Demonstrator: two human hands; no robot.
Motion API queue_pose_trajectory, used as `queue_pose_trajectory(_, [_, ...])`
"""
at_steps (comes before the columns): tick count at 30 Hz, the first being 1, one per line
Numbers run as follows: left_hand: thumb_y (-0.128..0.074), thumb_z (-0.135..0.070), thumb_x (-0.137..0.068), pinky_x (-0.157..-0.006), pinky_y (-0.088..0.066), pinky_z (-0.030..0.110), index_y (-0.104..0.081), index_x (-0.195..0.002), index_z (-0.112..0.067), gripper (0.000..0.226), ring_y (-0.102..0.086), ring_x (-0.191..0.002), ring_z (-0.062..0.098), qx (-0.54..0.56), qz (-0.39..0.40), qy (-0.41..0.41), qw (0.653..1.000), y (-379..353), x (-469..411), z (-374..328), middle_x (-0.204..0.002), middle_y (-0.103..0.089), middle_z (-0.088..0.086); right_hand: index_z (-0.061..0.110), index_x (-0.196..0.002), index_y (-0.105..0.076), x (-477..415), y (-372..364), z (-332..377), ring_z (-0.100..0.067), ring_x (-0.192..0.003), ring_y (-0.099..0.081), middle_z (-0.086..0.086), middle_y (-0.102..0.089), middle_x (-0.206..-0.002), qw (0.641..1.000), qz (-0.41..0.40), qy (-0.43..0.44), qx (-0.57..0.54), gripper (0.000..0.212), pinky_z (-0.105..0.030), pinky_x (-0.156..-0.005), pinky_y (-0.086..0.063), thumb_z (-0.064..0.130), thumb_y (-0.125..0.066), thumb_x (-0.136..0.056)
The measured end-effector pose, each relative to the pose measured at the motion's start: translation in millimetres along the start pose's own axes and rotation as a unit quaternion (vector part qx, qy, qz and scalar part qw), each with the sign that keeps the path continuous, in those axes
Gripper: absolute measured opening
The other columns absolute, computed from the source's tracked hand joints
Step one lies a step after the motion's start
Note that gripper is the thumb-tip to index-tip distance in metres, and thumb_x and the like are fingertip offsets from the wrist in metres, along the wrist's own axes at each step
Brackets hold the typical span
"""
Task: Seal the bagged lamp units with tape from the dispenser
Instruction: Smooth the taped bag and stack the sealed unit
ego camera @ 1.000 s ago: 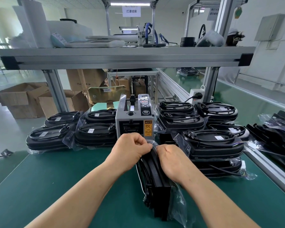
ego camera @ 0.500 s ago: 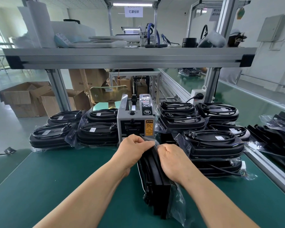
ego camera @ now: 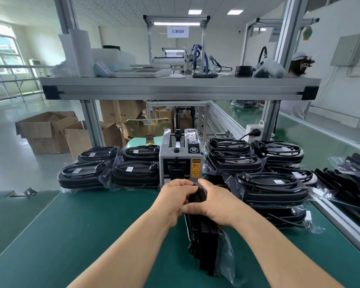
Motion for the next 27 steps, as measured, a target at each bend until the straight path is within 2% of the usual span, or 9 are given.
queue_pose_trajectory(5, [-0.059,-0.017,-0.096,-0.054,-0.047,0.019,-0.066,-0.110,-0.024,0.017,-0.055,-0.063,0.008,-0.069,-0.003,-0.039,0.997,11,22,5,-0.081,-0.064,-0.004,0.028,-0.158,-0.009,-1,-2,9,-0.020,-0.101,-0.059,-0.009,-0.054,-0.138,0.996,0.058,-0.013,0.072,0.085,-0.030,-0.081,-0.048,0.036,-0.060,-0.090])
queue_pose_trajectory(8, [-0.061,-0.034,-0.095,-0.068,-0.044,0.021,-0.055,-0.127,-0.029,0.032,-0.059,-0.079,0.005,-0.145,-0.082,-0.093,0.982,38,40,15,-0.095,-0.063,-0.010,0.041,-0.156,-0.012,18,7,2,-0.019,-0.120,-0.057,-0.004,-0.040,-0.155,0.997,0.073,-0.019,0.006,0.078,-0.030,-0.099,-0.045,0.027,-0.054,-0.092])
queue_pose_trajectory(10, [-0.061,-0.048,-0.093,-0.073,-0.041,0.021,-0.047,-0.137,-0.028,0.050,-0.055,-0.090,-0.004,-0.175,-0.095,-0.099,0.975,56,55,24,-0.103,-0.061,-0.017,0.046,-0.153,-0.020,31,14,-3,-0.011,-0.124,-0.058,0.000,-0.037,-0.157,0.990,0.101,0.006,-0.094,0.073,-0.022,-0.096,-0.045,0.026,-0.056,-0.092])
queue_pose_trajectory(11, [-0.061,-0.054,-0.091,-0.079,-0.042,0.024,-0.045,-0.140,-0.026,0.058,-0.055,-0.096,-0.005,-0.178,-0.071,-0.087,0.978,62,61,29,-0.109,-0.061,-0.018,0.046,-0.151,-0.025,35,15,-3,-0.009,-0.115,-0.065,0.000,-0.046,-0.151,0.980,0.124,0.021,-0.153,0.071,-0.021,-0.091,-0.051,0.026,-0.058,-0.092])
queue_pose_trajectory(13, [-0.060,-0.063,-0.085,-0.086,-0.046,0.031,-0.049,-0.139,-0.022,0.069,-0.060,-0.103,0.008,-0.129,0.025,-0.051,0.990,66,71,38,-0.119,-0.066,-0.010,0.040,-0.149,-0.035,40,18,1,-0.021,-0.110,-0.069,-0.002,-0.061,-0.136,0.953,0.161,0.050,-0.253,0.067,-0.040,-0.095,-0.056,0.026,-0.061,-0.088])
queue_pose_trajectory(17, [-0.065,-0.050,-0.079,-0.074,-0.057,0.037,-0.067,-0.118,-0.005,0.059,-0.068,-0.089,0.023,0.055,0.124,-0.054,0.989,77,85,23,-0.112,-0.073,0.015,0.031,-0.148,-0.039,38,13,22,-0.033,-0.124,-0.060,-0.005,-0.062,-0.137,0.907,0.215,0.100,-0.348,0.056,-0.049,-0.106,-0.047,0.015,-0.056,-0.097])
queue_pose_trajectory(19, [-0.066,-0.048,-0.077,-0.081,-0.058,0.045,-0.070,-0.113,-0.002,0.058,-0.069,-0.091,0.028,0.070,0.088,-0.082,0.990,85,86,10,-0.110,-0.073,0.019,0.029,-0.149,-0.039,33,8,33,-0.036,-0.125,-0.059,-0.007,-0.064,-0.135,0.889,0.212,0.103,-0.393,0.053,-0.049,-0.105,-0.048,0.018,-0.053,-0.098])
queue_pose_trajectory(24, [-0.059,-0.038,-0.094,-0.091,-0.050,0.047,-0.073,-0.105,-0.006,0.036,-0.064,-0.090,0.028,0.114,-0.061,-0.094,0.987,130,73,-3,-0.106,-0.074,0.012,0.028,-0.151,-0.030,15,-13,38,-0.034,-0.117,-0.065,-0.013,-0.069,-0.126,0.792,0.132,0.052,-0.594,0.065,-0.053,-0.093,-0.054,0.058,-0.039,-0.094])
queue_pose_trajectory(27, [-0.060,-0.035,-0.097,-0.080,-0.050,0.039,-0.070,-0.106,-0.012,0.027,-0.060,-0.083,0.025,0.147,-0.169,-0.067,0.972,169,54,3,-0.095,-0.072,0.009,0.031,-0.144,-0.041,10,-50,34,-0.027,-0.119,-0.062,-0.011,-0.063,-0.133,0.842,0.096,0.027,-0.530,0.068,-0.049,-0.091,-0.056,0.066,-0.042,-0.086])
Point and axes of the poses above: each hand's wrist, its own x-axis away from the middle knuckle, its own y-axis out of the back of the hand, z = x × y, the point moved 3 cm from there along -x, towards the middle knuckle
